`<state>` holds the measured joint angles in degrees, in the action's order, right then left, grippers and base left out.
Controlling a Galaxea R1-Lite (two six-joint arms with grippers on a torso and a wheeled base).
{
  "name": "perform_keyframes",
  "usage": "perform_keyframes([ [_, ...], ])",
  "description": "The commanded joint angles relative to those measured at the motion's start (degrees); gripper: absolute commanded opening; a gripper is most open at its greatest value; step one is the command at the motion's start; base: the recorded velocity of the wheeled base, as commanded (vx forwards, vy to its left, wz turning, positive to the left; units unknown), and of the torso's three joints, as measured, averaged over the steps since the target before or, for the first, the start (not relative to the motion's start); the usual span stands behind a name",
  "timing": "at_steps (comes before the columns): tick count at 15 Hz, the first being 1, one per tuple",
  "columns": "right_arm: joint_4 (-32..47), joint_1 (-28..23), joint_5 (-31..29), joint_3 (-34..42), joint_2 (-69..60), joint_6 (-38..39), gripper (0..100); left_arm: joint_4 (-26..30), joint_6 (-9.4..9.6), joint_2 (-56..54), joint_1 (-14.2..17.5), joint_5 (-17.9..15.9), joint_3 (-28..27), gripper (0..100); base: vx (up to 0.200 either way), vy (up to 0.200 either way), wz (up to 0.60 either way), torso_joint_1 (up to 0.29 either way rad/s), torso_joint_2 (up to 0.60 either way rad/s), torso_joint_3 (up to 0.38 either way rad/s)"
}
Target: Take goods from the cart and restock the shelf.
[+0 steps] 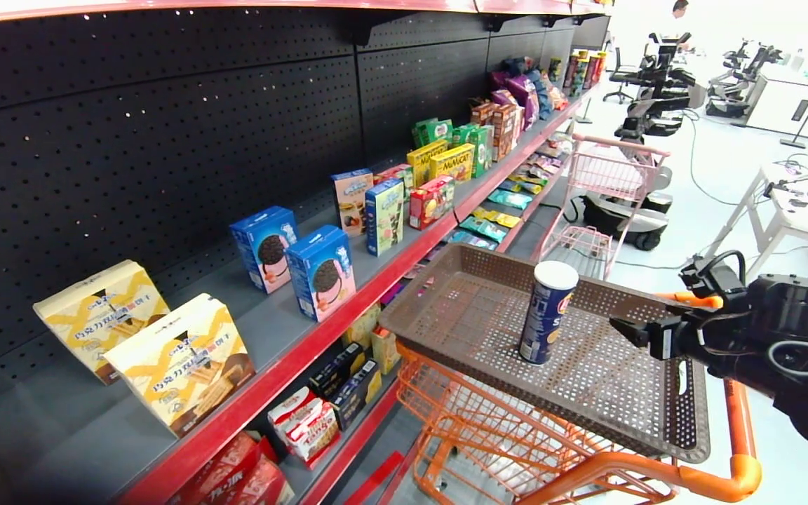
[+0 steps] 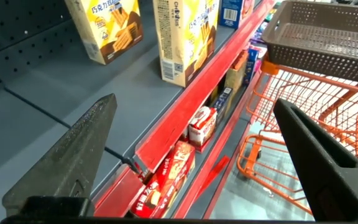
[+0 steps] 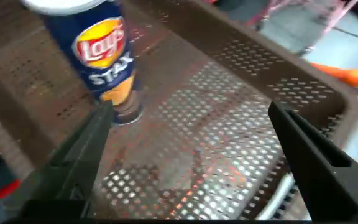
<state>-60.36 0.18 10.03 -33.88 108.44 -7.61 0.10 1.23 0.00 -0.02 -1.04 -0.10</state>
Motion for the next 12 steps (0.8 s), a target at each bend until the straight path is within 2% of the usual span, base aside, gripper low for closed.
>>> perform_keyframes([
  [1,-0.3,1.3,3.7,-0.6,2.7,0.0,100,0.0,0.0,0.0,0.0,0.0,0.0,100,0.0,0.0,0.0,0.0,0.0,0.0],
  [2,-0.4,1.9,6.1,-0.6,3.3,0.0,100,0.0,0.0,0.0,0.0,0.1,0.0,100,0.0,0.0,0.0,0.0,0.0,0.0],
  [5,-4.0,3.5,6.8,-2.2,6.5,0.1,100,0.0,0.0,0.0,0.0,0.1,0.0,100,0.0,0.0,0.0,0.0,0.0,0.0],
  [7,-6.3,3.5,11.1,-3.7,9.3,0.0,100,0.0,0.0,0.0,0.0,0.1,0.0,100,0.0,0.0,0.0,0.0,0.0,0.0],
  [10,-11.3,4.2,11.8,-3.5,11.9,0.2,100,0.0,0.0,0.0,0.0,0.0,0.0,100,0.0,0.0,0.0,0.0,0.0,0.0],
  [12,-11.6,4.3,11.8,-4.1,12.5,0.0,100,0.0,0.0,0.0,0.0,0.0,0.0,100,0.0,0.0,0.0,0.0,0.0,0.0],
])
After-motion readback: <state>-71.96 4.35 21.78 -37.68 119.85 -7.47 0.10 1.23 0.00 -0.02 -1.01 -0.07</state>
